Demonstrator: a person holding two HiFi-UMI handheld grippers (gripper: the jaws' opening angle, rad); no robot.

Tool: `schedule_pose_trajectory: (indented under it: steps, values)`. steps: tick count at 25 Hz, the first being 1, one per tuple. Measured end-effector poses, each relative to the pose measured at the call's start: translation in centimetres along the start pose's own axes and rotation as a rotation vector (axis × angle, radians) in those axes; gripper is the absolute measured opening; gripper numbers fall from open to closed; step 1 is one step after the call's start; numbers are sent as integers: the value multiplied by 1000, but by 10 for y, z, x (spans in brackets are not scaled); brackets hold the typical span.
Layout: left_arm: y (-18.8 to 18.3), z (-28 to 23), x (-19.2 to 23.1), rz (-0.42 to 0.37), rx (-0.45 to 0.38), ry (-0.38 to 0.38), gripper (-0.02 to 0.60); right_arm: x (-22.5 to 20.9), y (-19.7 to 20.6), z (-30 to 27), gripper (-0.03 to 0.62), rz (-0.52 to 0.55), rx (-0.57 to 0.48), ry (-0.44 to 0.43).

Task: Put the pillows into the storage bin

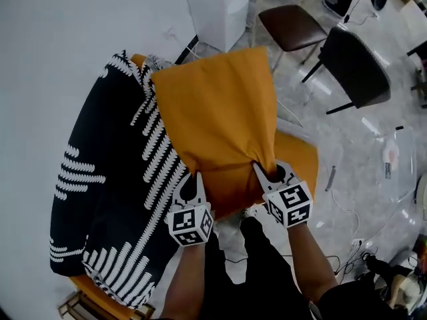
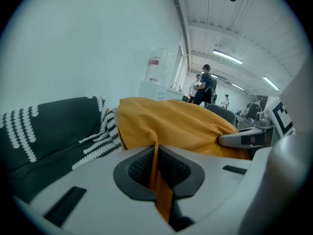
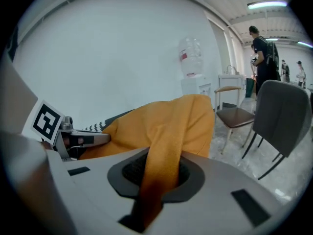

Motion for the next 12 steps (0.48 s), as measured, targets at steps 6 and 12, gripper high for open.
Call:
schedule_pose_trajectory:
  steps: [6,12]
  values:
    - [-16,-24,-97,-122,38,134,25,-66,28,77,72,-116,-43,131]
    - [2,-74,-187,-252,109,273,25,-131,86,128,72,-257,-52,263]
Point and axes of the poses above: the fingertips, and each gripper's own axes: z backward along the fingers, x to its left, y out of its underside, the point moved 7 cm from there along z, backward along the fingers, and after that the axes turned 8 degrees about x, right-handed, at the moved point
